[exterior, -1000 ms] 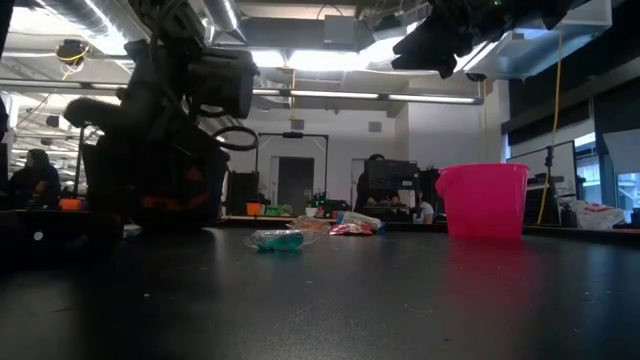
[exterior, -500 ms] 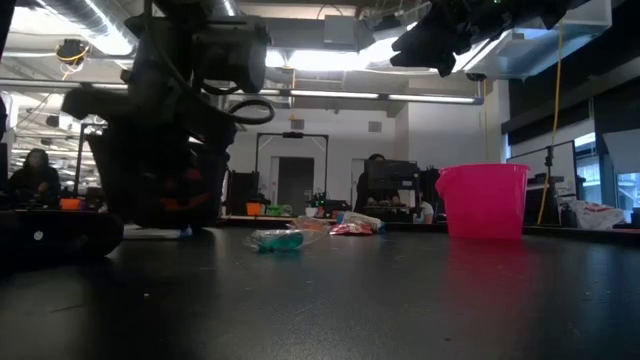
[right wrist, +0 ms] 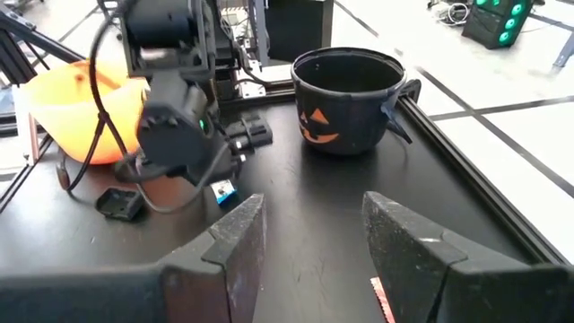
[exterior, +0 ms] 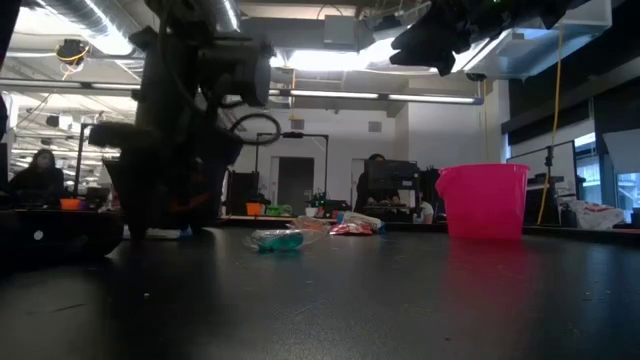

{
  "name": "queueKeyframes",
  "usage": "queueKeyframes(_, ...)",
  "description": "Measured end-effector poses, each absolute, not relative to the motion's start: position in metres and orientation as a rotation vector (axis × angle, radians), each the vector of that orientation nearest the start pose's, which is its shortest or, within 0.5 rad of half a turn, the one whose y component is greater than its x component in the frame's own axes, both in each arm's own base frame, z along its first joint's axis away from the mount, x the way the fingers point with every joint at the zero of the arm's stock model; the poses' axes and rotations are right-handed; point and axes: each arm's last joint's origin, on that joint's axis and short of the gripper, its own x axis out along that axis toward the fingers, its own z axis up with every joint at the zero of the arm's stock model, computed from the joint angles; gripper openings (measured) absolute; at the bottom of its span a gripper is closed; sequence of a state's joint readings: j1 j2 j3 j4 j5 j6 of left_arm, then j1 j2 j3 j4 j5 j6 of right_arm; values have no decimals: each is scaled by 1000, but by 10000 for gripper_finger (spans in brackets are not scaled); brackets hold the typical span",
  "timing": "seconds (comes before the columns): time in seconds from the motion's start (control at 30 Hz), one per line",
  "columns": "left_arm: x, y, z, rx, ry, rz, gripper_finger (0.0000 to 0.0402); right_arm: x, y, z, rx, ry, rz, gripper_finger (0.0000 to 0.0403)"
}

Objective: Sort candy
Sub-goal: Put the white chocolate bar into the black bucket

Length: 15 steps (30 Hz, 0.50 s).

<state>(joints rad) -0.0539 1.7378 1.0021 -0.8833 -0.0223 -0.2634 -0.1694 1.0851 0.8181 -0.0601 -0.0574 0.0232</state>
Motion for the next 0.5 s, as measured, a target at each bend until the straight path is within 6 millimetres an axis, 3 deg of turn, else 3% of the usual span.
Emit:
queueKeyframes(0.3,282,-10,129,-223,1652,163,240,237,-39,300,84,318,-118,186)
queueKeyframes(0.5,282,-15,130,-225,1648,122,159,237,-39,300,84,317,-119,186)
